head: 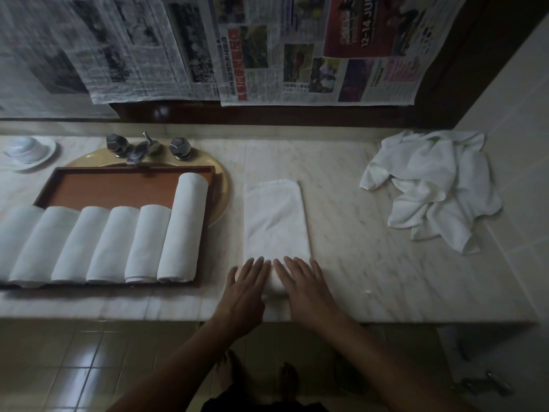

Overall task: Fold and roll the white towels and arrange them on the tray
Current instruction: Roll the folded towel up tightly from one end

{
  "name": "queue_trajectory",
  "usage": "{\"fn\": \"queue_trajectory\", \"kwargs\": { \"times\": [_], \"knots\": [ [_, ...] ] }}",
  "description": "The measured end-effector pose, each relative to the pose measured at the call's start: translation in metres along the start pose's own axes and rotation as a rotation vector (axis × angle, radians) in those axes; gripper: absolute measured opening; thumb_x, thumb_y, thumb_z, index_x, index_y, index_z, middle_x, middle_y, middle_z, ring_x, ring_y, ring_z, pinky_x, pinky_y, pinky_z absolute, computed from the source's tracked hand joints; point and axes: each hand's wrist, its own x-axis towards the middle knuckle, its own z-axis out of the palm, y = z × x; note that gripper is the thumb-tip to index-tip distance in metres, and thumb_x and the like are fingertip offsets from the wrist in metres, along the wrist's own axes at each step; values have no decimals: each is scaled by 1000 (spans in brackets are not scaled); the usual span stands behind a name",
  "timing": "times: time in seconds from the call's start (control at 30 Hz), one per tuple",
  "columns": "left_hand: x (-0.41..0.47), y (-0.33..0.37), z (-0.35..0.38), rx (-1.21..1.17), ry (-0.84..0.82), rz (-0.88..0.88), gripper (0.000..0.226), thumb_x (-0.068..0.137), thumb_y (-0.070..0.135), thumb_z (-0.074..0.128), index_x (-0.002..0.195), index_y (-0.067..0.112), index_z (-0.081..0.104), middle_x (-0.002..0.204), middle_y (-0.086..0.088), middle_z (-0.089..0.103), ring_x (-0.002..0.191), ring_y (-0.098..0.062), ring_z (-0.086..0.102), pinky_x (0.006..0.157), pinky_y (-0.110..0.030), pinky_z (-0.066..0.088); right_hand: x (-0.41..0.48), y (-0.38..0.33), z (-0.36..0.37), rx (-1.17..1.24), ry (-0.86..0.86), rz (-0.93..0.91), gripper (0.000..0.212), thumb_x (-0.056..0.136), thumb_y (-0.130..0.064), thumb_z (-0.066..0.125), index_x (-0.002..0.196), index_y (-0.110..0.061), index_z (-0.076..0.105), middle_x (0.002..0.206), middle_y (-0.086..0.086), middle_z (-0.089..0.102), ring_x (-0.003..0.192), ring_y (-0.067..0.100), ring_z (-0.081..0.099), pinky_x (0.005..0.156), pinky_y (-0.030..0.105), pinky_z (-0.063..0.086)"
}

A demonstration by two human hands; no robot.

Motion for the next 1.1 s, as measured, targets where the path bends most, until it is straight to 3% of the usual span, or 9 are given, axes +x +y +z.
{"fn": "queue_trajectory", "kwargs": {
  "times": [0.1, 0.27, 0.47, 0.57, 0.67, 0.77, 0.9, 1.0, 1.1],
  "knots": [
    [13, -4, -9, 5, -52, 2, 82, 88, 29, 64, 160, 14, 28, 163, -5, 34, 150, -26, 32, 122, -50, 26, 9, 6, -15, 45, -33, 5, 91, 84, -16, 67, 162, -19, 19, 158, 7, 37, 143, 28, 37, 123, 46, 20],
    [4, -13, -22, -50, -74, 85, 70, 88, 41, 57, 151, 17, 37, 150, -1, 48, 135, -23, 47, 112, -45, 35, 4, 10, -31, 256, -130, 73, 58, 89, -29, 69, 139, -26, 39, 131, 7, 57, 113, 26, 56, 96, 38, 48],
    [-32, -14, -27, -265, -123, 153, 49, 94, 48, 51, 136, 25, 41, 134, 7, 52, 113, -15, 54, 94, -33, 44, -24, 15, -19, 347, -173, 29, 49, 93, -35, 70, 136, -27, 48, 139, -8, 40, 117, 17, 53, 98, 29, 46],
    [-35, -16, -30, -403, -134, 130, 47, 94, 49, 54, 135, 27, 45, 132, 11, 46, 102, -10, 54, 87, -31, 46, -29, 17, -19, 401, -170, 46, 52, 95, -43, 67, 141, -27, 50, 139, -7, 43, 124, 15, 49, 102, 27, 43],
    [-27, -21, -30, -454, -130, 86, 51, 92, 53, 55, 134, 24, 53, 127, 10, 48, 106, -10, 52, 90, -34, 47, -27, 18, -26, 370, -170, 74, 58, 100, -47, 59, 151, -26, 42, 146, -4, 46, 132, 17, 43, 110, 30, 35],
    [-12, -28, -33, -382, -192, 66, 61, 87, 64, 47, 135, 26, 56, 126, 7, 52, 110, -15, 49, 94, -41, 45, -31, 10, -28, 231, -89, 64, 59, 102, -37, 56, 156, -23, 36, 150, -1, 45, 137, 22, 41, 119, 40, 28],
    [4, -31, -47, -328, -305, 19, 84, 77, 75, 33, 141, 27, 55, 130, 3, 53, 118, -19, 47, 98, -41, 41, -43, -10, -4, 139, 226, -23, 48, 90, -22, 61, 137, -17, 57, 136, 6, 59, 123, 29, 57, 108, 52, 44],
    [9, -31, -54, -326, -356, -16, 90, 74, 78, 29, 144, 27, 54, 131, 2, 52, 120, -20, 47, 99, -40, 40, -42, -18, 4, 71, 172, 7, 59, 87, -23, 64, 144, -15, 53, 147, 10, 55, 134, 34, 52, 113, 59, 39],
    [4, -23, -50, -235, -237, -16, 66, 93, 63, 41, 147, 26, 49, 135, 2, 50, 120, -21, 48, 98, -40, 41, -37, -14, 8, 5, 81, 24, 80, 81, -19, 70, 155, -14, 38, 157, 11, 45, 145, 36, 41, 118, 61, 29]
  ]
}}
